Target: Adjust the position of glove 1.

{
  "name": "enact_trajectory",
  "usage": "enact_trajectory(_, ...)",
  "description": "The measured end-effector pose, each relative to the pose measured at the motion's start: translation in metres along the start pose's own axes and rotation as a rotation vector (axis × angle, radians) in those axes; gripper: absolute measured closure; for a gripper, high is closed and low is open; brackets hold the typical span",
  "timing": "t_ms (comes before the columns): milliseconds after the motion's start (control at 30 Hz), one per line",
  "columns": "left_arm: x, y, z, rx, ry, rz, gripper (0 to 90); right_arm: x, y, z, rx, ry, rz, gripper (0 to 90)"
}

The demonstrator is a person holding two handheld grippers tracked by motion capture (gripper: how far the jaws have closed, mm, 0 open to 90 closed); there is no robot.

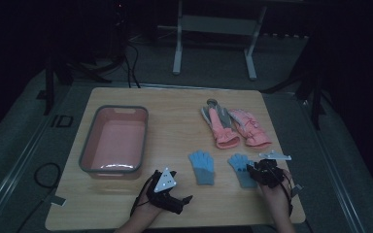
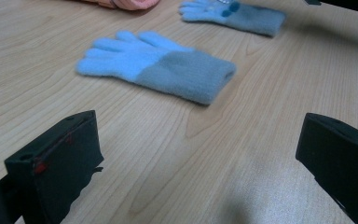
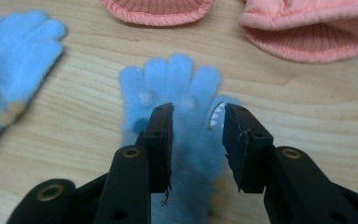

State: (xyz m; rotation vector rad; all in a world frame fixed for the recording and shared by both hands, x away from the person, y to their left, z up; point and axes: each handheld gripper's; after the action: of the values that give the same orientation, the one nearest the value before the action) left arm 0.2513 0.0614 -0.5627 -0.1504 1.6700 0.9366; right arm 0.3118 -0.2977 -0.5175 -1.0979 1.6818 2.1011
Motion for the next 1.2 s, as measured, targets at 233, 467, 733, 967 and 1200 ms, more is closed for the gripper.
enact_trajectory(233,0.0,0.0,0.0,-0.001,0.006,0.001,0.1,-0.003,0.008,-0.026,-0.172,0.128,-0.012,64.0)
enact_trajectory(467,0.0,0.0,0.0,-0.003,0.006,0.001,0.1,0.006,-0.001,-0.032,-0.289,0.239,0.029,62.0)
enact_trajectory(733,0.0,0.0,0.0,-0.002,0.006,0.001,0.1,0.014,-0.016,-0.026,-0.3,0.252,-0.011,61.1)
enact_trajectory(967,0.0,0.0,0.0,-0.002,0.001,0.0,0.1,0.017,-0.025,-0.018,-0.263,0.279,-0.014,70.3)
enact_trajectory(1200,0.0,0.0,0.0,-0.002,0.006,0.001,0.1,0.016,-0.019,-0.011,-0.204,0.152,-0.037,86.0)
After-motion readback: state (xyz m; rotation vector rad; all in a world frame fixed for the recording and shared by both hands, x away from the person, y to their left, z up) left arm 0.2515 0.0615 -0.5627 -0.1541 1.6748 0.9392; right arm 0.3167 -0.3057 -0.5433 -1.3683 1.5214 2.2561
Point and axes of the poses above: each handheld gripper's, and its own axes: y roughly backward along the jaws, x roughly out of its underside, z roughly to its left, and after that the axes turned 5 degrees about -x, right-handed
